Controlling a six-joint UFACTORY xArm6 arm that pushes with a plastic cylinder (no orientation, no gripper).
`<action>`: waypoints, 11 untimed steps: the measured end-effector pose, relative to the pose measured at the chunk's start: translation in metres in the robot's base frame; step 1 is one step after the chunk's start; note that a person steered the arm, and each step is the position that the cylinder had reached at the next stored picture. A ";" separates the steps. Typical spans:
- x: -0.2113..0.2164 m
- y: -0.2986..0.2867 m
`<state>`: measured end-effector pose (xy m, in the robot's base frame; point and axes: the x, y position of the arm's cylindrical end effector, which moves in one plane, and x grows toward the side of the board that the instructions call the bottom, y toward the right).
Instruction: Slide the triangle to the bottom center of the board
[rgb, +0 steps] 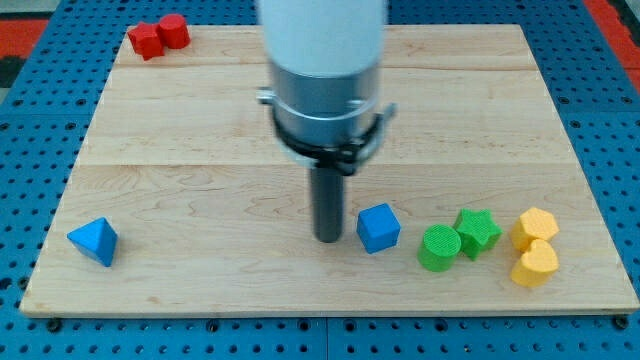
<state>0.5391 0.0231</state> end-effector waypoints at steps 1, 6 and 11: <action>0.000 0.031; 0.007 -0.288; 0.054 -0.022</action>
